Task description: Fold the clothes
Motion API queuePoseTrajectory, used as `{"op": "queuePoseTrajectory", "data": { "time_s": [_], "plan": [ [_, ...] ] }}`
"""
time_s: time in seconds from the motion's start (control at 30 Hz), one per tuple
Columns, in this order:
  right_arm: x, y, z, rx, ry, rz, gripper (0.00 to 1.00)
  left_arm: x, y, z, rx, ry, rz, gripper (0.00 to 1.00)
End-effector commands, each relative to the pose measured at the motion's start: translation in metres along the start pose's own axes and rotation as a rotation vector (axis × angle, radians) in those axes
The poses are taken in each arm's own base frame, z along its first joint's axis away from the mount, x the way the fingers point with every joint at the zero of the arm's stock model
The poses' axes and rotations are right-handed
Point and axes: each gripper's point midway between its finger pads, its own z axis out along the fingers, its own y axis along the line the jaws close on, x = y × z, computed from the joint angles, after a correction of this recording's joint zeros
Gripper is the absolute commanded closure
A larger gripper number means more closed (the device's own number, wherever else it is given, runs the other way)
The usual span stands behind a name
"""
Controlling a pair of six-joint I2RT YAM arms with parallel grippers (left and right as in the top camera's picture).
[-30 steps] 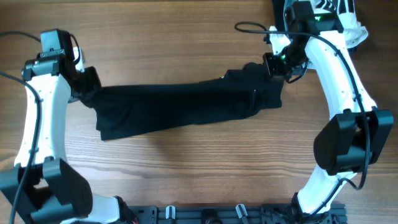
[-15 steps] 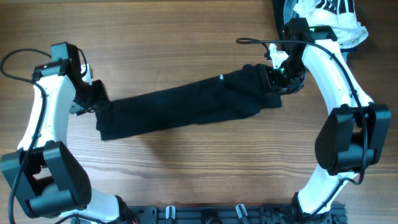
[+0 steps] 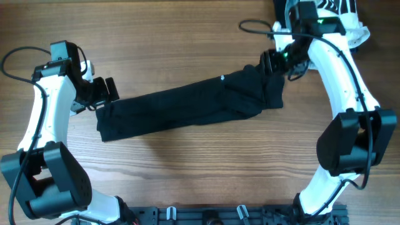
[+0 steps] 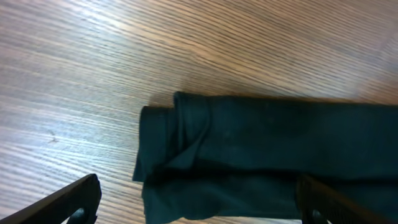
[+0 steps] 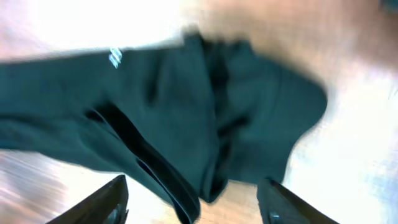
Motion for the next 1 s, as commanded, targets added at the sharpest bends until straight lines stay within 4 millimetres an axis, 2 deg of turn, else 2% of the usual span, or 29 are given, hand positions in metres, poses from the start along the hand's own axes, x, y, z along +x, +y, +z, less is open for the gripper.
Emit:
{"op": "queuePoseTrajectory", "data": {
  "time_s": [0.0,0.4,0.57,0.67,0.77,0.83,0.93,0.97],
  "plan": [
    [-0.015,0.017,-0.016,-0.086,-0.079,-0.042,0.30,0.003,-0.004,0.009,0.038,0.028,0.041,0.00],
    [-0.032,0.015,-0.017,-0.074,-0.145,-0.062,0.25,0.041,0.002,0.062,0.035,0.174,0.079,0.04],
    [-0.032,0.015,-0.017,-0.074,-0.144,-0.061,0.25,0.045,0.005,0.084,0.032,0.140,0.084,0.05],
    [-0.033,0.015,-0.017,-0.074,-0.148,-0.059,0.25,0.048,0.003,0.097,0.052,0.109,0.087,0.09],
    [-0.035,0.015,-0.018,-0.074,-0.158,-0.048,0.25,0.052,-0.001,0.108,0.083,0.079,0.088,0.22],
    [-0.037,0.014,-0.018,-0.075,-0.165,-0.039,0.25,0.055,-0.004,0.117,0.104,0.057,0.092,0.35],
    [-0.039,0.014,-0.019,-0.075,-0.172,-0.026,0.25,0.057,-0.005,0.123,0.109,0.033,0.094,0.68],
    [-0.039,0.015,-0.019,-0.075,-0.171,-0.017,0.25,0.055,-0.003,0.123,0.104,0.024,0.091,0.74]
  ]
}}
